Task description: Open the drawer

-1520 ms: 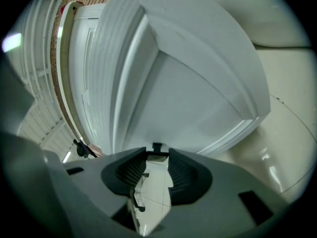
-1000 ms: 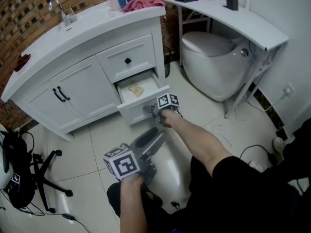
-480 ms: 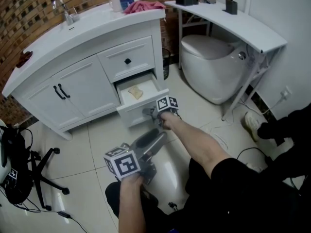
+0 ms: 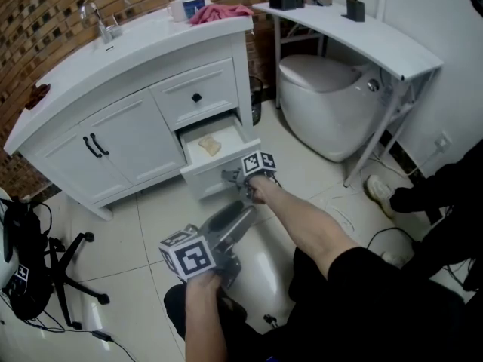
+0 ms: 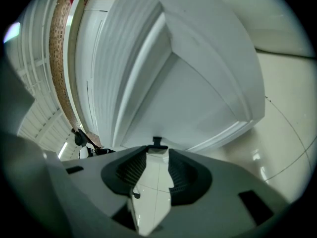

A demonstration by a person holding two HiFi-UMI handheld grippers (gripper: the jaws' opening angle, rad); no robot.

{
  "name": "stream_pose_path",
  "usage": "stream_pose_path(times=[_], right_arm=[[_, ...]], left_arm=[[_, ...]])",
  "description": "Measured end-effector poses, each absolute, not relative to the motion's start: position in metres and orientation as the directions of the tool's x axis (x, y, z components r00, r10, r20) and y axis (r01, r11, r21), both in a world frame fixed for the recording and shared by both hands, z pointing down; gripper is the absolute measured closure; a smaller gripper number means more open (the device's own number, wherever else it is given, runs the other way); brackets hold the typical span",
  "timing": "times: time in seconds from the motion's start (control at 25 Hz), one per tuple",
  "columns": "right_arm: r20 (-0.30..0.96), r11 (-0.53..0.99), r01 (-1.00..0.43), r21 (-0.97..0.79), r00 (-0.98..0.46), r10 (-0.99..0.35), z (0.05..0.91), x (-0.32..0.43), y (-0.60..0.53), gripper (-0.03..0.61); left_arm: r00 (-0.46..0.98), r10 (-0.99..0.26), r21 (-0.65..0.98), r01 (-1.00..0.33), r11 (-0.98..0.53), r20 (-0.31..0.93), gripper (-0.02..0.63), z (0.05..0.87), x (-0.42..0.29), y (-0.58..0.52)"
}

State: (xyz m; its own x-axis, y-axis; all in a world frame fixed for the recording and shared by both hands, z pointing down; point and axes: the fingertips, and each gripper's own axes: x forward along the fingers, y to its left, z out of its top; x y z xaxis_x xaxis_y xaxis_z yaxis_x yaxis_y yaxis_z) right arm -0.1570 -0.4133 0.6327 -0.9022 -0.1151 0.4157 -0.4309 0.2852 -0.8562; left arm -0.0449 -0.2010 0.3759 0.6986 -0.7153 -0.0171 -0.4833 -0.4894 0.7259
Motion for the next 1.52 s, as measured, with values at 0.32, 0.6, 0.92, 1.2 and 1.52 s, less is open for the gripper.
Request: stream_pose_path(times=[0.32,0.6,0.92,1.2,1.52], right_arm=[[0.374,0.334,-0.363,-0.870,-0.927,-0.032,0.592,-0.137,-0.388,0.446],[0.213,0.455,-0.172,-0.874,-0.976,0.038,0.504,-0.123,-0.351,0.465],[0.141,0.557,-0.056,-0.829,-0.984,0.110,0.422,-0.096,-0.275,0.465],[0.069,0.531,0.009,-0.847,-0.990,0.127,0.378,-0.061,-0.230,0.465],[0.035,0.558,0.094,-0.824,-0.976,0.216,0.364,-0.031,-0.169,0.465]], left_arm=[[0.672,-0.739,0.724,-0.492,-0.483,-0.037,0.394,0.361,-0.068,-0.192],[0.653,-0.758,0.676,-0.559,-0.481,0.000,0.394,0.351,-0.081,-0.175],[0.617,-0.787,0.663,-0.594,-0.456,0.010,0.394,0.351,-0.102,-0.134],[0.542,-0.839,0.687,-0.597,-0.415,-0.035,0.394,0.345,-0.136,-0.112],[0.567,-0.819,0.689,-0.558,-0.463,-0.091,0.394,0.333,-0.117,-0.103]])
